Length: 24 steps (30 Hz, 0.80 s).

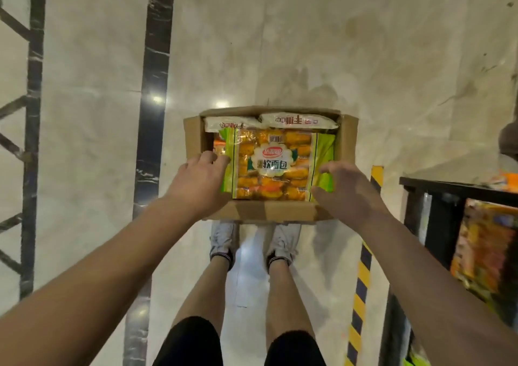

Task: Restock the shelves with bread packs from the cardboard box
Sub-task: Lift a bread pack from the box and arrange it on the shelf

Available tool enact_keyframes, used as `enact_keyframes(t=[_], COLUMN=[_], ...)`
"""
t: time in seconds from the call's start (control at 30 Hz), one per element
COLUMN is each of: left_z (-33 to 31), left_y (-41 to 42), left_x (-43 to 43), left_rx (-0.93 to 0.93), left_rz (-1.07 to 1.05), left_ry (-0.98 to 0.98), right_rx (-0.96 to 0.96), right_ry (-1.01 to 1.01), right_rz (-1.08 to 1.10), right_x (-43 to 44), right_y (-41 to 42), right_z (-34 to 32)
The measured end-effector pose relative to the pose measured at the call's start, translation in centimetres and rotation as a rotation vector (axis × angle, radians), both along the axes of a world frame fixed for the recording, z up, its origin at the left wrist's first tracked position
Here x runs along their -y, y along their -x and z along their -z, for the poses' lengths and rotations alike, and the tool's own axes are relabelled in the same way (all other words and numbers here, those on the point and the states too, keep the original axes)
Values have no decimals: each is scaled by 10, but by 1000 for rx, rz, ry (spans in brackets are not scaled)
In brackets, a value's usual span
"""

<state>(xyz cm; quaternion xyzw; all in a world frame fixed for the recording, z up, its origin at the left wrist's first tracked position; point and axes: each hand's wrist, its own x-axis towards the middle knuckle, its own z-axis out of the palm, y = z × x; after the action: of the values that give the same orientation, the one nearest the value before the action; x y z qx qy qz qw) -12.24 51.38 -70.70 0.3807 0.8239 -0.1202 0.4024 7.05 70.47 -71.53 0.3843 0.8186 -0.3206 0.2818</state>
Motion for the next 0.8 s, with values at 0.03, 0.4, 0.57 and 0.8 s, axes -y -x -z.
enact_keyframes(t=[0.03, 0.4, 0.57, 0.8], left_z=[23, 221, 266, 281], left_y=[1, 8, 15, 17], left_x=[0, -1, 3, 6], left_rx=[15, 249, 399, 625], left_rz=[-18, -832, -1127, -1211], left_ry=[7, 8, -14, -85], right_rx=[33, 137, 144, 102], right_ry=[22, 152, 204, 230], right_rz=[33, 436, 645, 783], right_x=[-2, -30, -31, -29], right_y=[-1, -8, -9, -4], right_z=[22, 209, 251, 266])
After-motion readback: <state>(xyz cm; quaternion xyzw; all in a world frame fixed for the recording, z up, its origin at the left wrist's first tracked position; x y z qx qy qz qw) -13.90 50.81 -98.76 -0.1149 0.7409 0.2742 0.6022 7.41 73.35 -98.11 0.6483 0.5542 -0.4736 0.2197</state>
